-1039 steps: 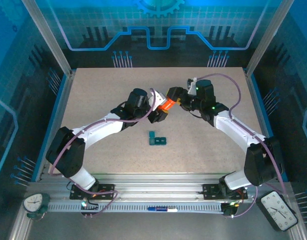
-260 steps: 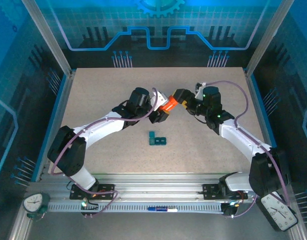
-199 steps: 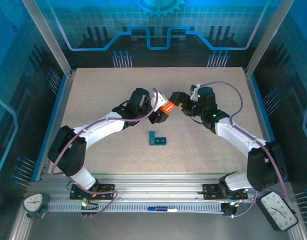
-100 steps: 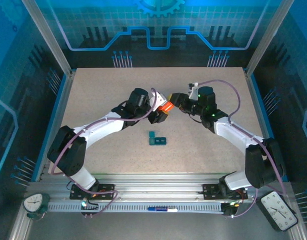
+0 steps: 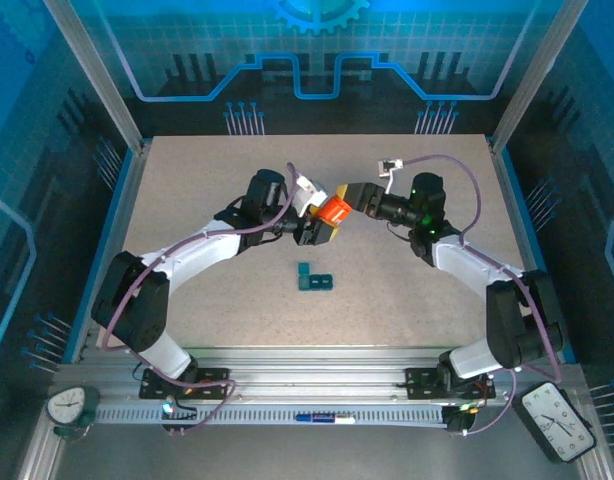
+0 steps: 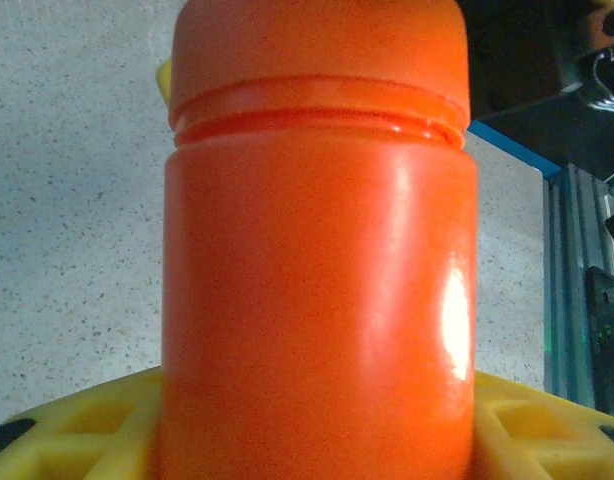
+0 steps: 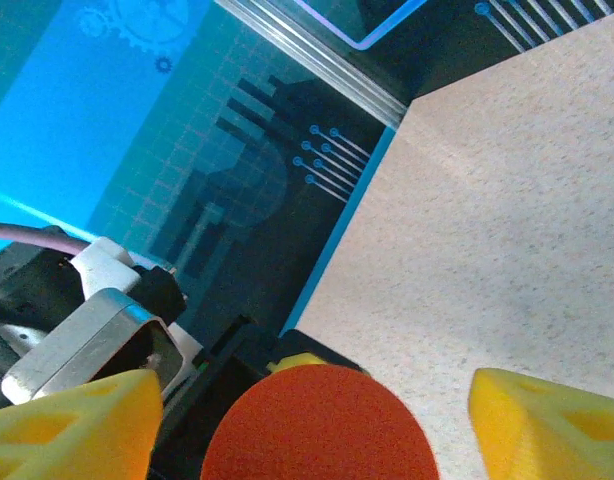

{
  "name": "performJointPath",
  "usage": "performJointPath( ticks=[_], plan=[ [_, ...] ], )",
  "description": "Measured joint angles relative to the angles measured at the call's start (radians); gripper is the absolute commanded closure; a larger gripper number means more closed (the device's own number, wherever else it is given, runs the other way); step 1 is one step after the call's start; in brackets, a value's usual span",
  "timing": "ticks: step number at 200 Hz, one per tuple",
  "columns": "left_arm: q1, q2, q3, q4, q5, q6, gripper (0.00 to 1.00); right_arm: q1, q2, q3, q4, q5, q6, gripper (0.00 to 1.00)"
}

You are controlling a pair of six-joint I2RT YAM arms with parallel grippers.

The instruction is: Sort the pills into containers

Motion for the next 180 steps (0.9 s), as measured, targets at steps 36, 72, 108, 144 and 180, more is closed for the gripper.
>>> performJointPath(
  ticks=[36,72,108,144,180],
  plan=[
    [-0.014,0.000,0.000,-0.028,-0.082,0.055,1.00,-0.001,-0.070,0.043,-0.186,0.133,0.016,0.12],
    [-0.058,0.000,0.000,-0.035,-0.201,0.130,1.00,0.013,-0.103,0.124,-0.397,0.268,0.027,0.11],
    [-0.084,0.000,0.000,-0.035,-0.274,0.178,1.00,0.038,-0.080,0.134,-0.503,0.317,0.051,0.11],
    [-0.087,0.000,0.000,-0.035,-0.304,0.188,1.00,0.060,-0.039,0.134,-0.528,0.330,0.078,0.15],
    [-0.089,0.000,0.000,-0.036,-0.312,0.188,1.00,0.078,-0.027,0.135,-0.525,0.326,0.095,0.20]
  ],
)
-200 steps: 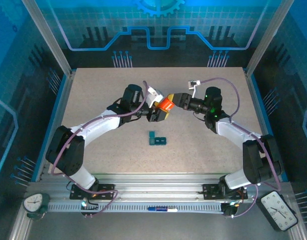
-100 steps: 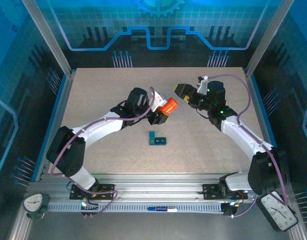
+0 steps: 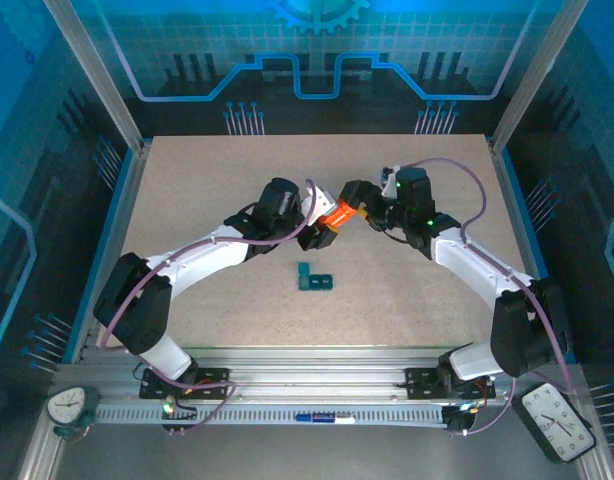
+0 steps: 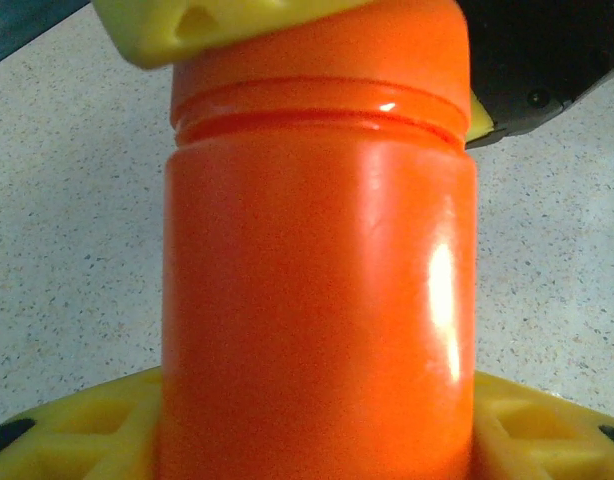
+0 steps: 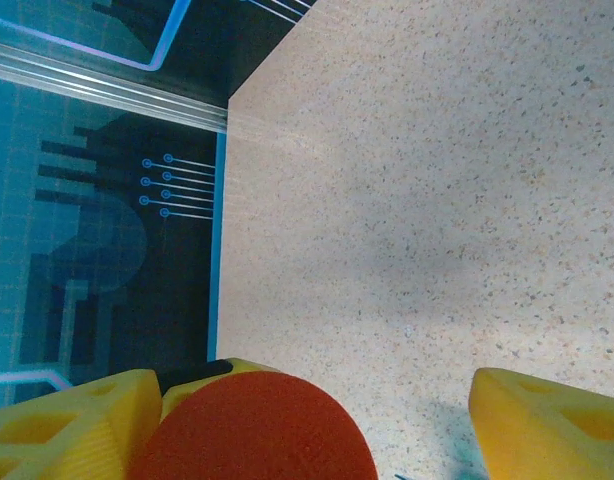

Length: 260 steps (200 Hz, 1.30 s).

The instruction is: Sort the pills into containers

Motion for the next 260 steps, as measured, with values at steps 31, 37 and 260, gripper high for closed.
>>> performJointPath(
  ticks=[31,37,260],
  plan=[
    [-0.002,0.000,0.000,-0.002,-0.002,0.000,1.00,0.004,0.007,0.000,0.016,-0.016,0.021,0.31],
    [-0.002,0.000,0.000,-0.002,-0.003,0.000,1.00,0.006,0.007,0.000,0.021,-0.018,0.027,0.35],
    [0.089,0.003,0.035,-0.013,0.275,-0.161,1.00,-0.072,-0.022,-0.068,0.296,-0.128,-0.057,0.13]
  ],
)
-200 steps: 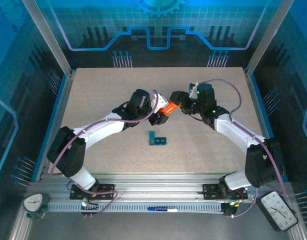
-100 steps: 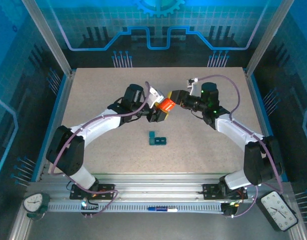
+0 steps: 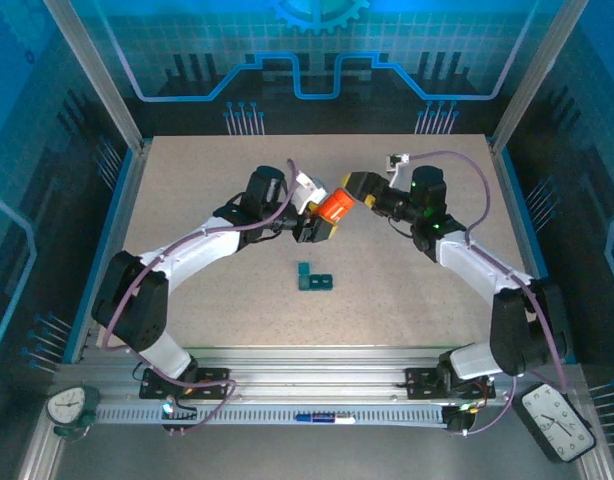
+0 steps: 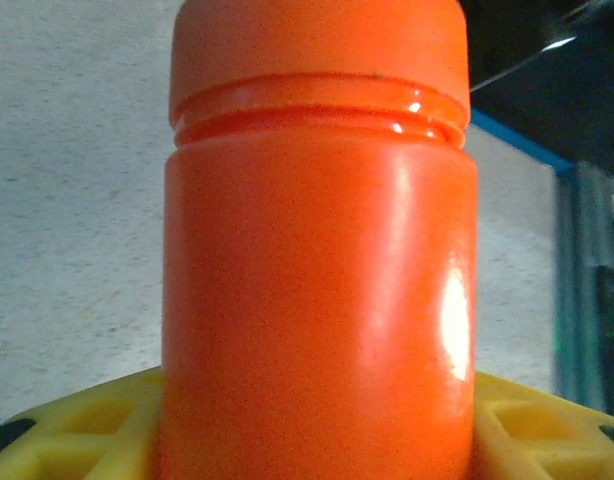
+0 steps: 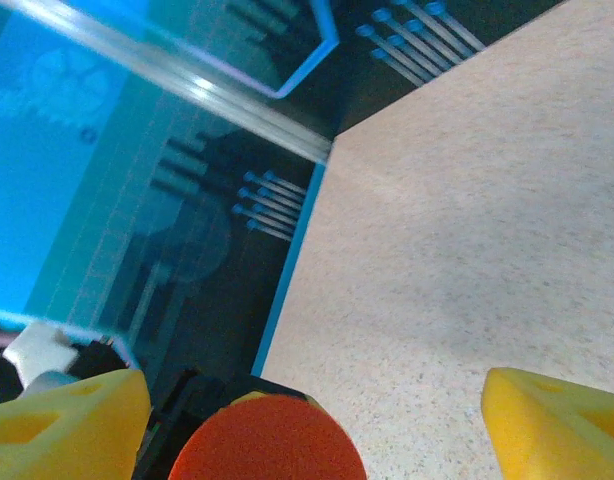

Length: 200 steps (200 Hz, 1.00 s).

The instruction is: Sort the pills into containers

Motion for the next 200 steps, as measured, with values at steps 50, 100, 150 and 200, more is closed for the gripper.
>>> performJointPath(
  ticks=[50,100,150,200],
  plan=[
    [-0.053,0.000,-0.001,-0.004,-0.180,0.099,1.00,0.034,-0.047,0.004,-0.182,0.140,0.037,0.11],
    [-0.064,0.003,-0.002,-0.024,-0.238,0.127,1.00,0.066,-0.021,0.021,-0.223,0.180,0.050,0.13],
    [-0.070,0.007,-0.002,-0.028,-0.250,0.131,1.00,0.079,-0.008,0.032,-0.222,0.192,0.057,0.16],
    [-0.088,0.011,-0.002,-0.027,-0.250,0.134,1.00,0.106,-0.004,0.040,-0.221,0.177,0.063,0.29]
  ],
)
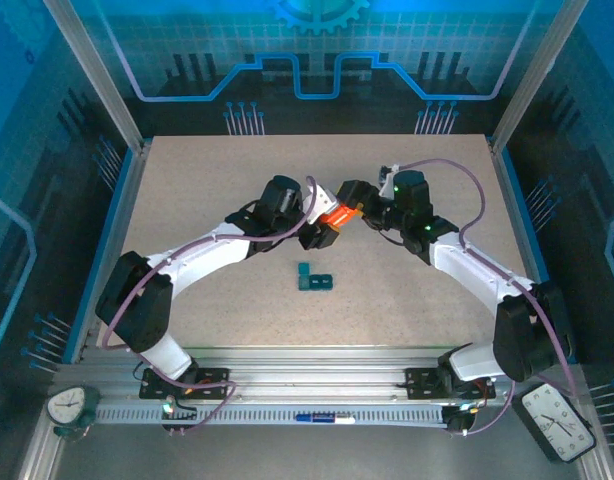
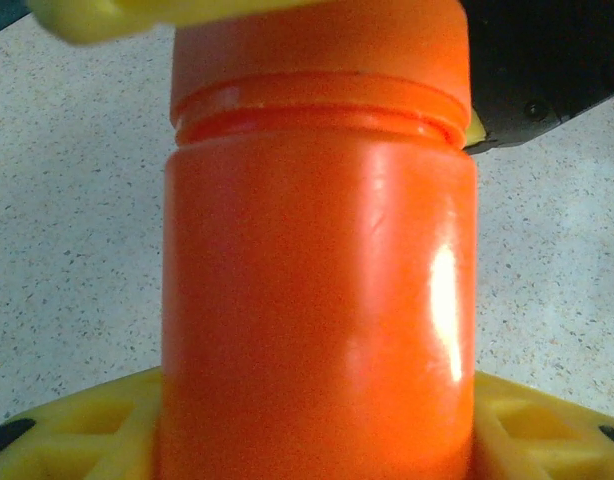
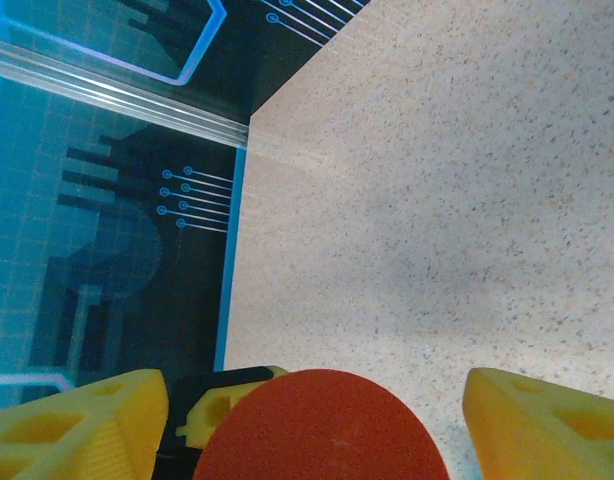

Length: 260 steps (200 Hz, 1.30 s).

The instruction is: Sort the pills into containers

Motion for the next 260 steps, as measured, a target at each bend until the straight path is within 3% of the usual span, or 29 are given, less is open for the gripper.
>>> performJointPath(
  ticks=[29,47,87,138,174,185,201,218,260],
  plan=[
    [0.000,0.000,0.000,0.002,-0.002,0.000,1.00,0.000,0.000,0.001,0.003,-0.007,-0.006,0.48],
    [0.000,0.000,0.000,0.006,-0.002,-0.002,1.00,-0.001,0.000,0.000,0.003,-0.003,-0.002,0.55],
    [0.013,0.000,0.000,0.027,0.014,-0.034,1.00,-0.029,0.022,-0.006,0.073,-0.070,-0.019,0.60],
    [0.077,0.000,-0.034,0.096,0.220,-0.169,1.00,-0.097,0.115,-0.027,0.339,-0.367,-0.109,0.62],
    [0.086,-0.010,-0.036,0.111,0.312,-0.241,1.00,-0.120,0.119,0.017,0.298,-0.491,-0.231,0.62],
    [0.090,-0.016,-0.038,0.118,0.328,-0.251,1.00,-0.119,0.115,0.042,0.253,-0.500,-0.276,0.59],
    [0.091,-0.019,-0.038,0.131,0.346,-0.267,1.00,-0.119,0.103,0.062,0.204,-0.504,-0.313,0.31],
    [0.089,-0.019,-0.038,0.129,0.364,-0.273,1.00,-0.119,0.088,0.068,0.169,-0.489,-0.318,0.14],
    [0.083,-0.019,-0.038,0.107,0.353,-0.258,1.00,-0.116,0.007,0.128,-0.020,-0.354,-0.291,0.08]
  ],
)
